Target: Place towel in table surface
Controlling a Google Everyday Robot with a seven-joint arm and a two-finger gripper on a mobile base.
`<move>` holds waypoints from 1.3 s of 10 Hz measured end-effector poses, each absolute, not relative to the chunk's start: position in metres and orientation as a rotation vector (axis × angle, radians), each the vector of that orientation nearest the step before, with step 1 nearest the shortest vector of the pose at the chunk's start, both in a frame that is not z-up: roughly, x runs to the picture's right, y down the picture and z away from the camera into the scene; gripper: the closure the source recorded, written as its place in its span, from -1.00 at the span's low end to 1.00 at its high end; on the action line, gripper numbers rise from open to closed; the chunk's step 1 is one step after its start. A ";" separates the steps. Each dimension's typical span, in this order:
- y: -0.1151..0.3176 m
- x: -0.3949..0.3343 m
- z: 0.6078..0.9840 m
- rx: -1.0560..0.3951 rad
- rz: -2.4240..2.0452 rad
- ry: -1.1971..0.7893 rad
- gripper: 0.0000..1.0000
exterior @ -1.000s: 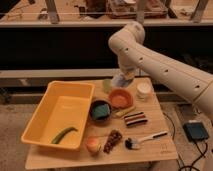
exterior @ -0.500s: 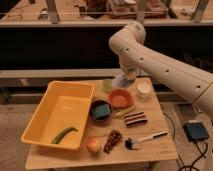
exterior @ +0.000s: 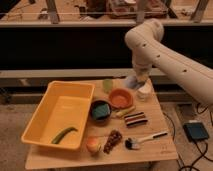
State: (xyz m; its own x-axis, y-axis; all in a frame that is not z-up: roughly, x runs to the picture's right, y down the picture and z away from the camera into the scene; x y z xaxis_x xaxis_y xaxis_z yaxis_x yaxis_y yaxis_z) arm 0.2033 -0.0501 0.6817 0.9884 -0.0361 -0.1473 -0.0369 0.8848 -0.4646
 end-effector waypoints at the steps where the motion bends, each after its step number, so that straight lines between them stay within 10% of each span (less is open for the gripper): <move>1: -0.043 0.216 0.676 -0.499 0.015 0.156 1.00; 13: -0.003 0.233 0.664 -0.548 0.024 0.127 1.00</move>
State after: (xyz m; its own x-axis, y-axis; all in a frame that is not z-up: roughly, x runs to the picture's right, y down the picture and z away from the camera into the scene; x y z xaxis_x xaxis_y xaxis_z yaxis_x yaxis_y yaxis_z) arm 0.2329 -0.0032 0.6635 0.9919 -0.0106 -0.1266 -0.0569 0.8537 -0.5177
